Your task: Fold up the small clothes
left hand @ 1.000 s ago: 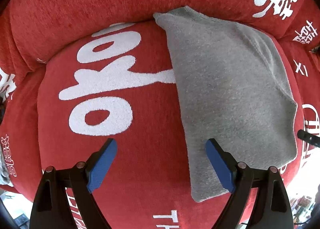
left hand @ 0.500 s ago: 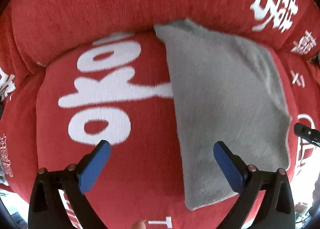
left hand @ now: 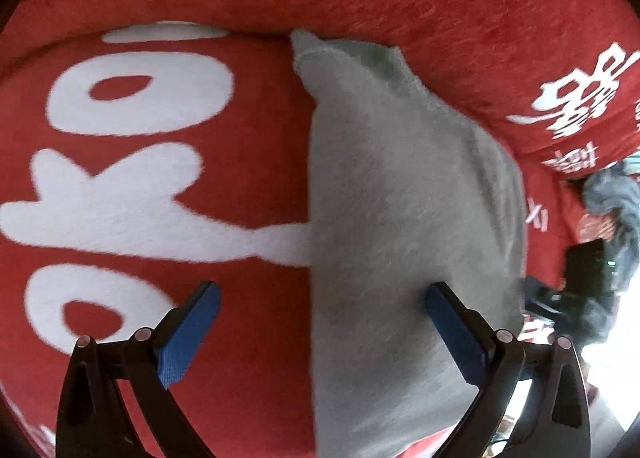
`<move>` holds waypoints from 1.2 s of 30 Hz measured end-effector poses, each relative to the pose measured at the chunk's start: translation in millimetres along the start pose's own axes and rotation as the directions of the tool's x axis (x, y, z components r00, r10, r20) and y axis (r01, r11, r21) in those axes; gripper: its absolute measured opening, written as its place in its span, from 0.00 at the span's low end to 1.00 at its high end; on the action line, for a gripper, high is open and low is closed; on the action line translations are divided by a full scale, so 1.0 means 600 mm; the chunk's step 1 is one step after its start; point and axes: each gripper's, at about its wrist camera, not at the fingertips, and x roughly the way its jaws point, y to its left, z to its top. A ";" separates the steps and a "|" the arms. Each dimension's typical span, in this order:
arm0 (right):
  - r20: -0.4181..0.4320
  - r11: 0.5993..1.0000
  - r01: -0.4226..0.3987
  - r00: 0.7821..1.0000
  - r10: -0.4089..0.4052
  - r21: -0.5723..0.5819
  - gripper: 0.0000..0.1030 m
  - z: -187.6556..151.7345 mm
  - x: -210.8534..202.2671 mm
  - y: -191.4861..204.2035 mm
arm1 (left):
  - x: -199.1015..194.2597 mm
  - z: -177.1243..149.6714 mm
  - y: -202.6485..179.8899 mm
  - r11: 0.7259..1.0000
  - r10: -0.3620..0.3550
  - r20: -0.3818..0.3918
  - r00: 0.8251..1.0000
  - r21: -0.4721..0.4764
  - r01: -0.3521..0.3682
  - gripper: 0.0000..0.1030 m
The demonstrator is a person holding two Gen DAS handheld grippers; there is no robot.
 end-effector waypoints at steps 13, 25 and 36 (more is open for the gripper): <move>0.032 0.993 -0.104 0.994 0.102 0.061 0.26 -0.006 0.013 0.030 | -0.014 -0.022 -0.071 0.983 -0.096 -0.001 0.995 0.160 0.095 0.42; 0.014 0.966 -0.253 0.967 0.253 0.044 0.26 -0.112 0.015 0.143 | -0.153 -0.105 -0.048 0.966 -0.148 0.040 0.988 0.219 0.136 0.41; -0.073 0.998 -0.068 0.995 0.067 -0.010 0.26 -0.185 0.095 0.159 | -0.148 -0.193 0.072 0.985 0.016 0.024 1.000 0.169 -0.020 0.42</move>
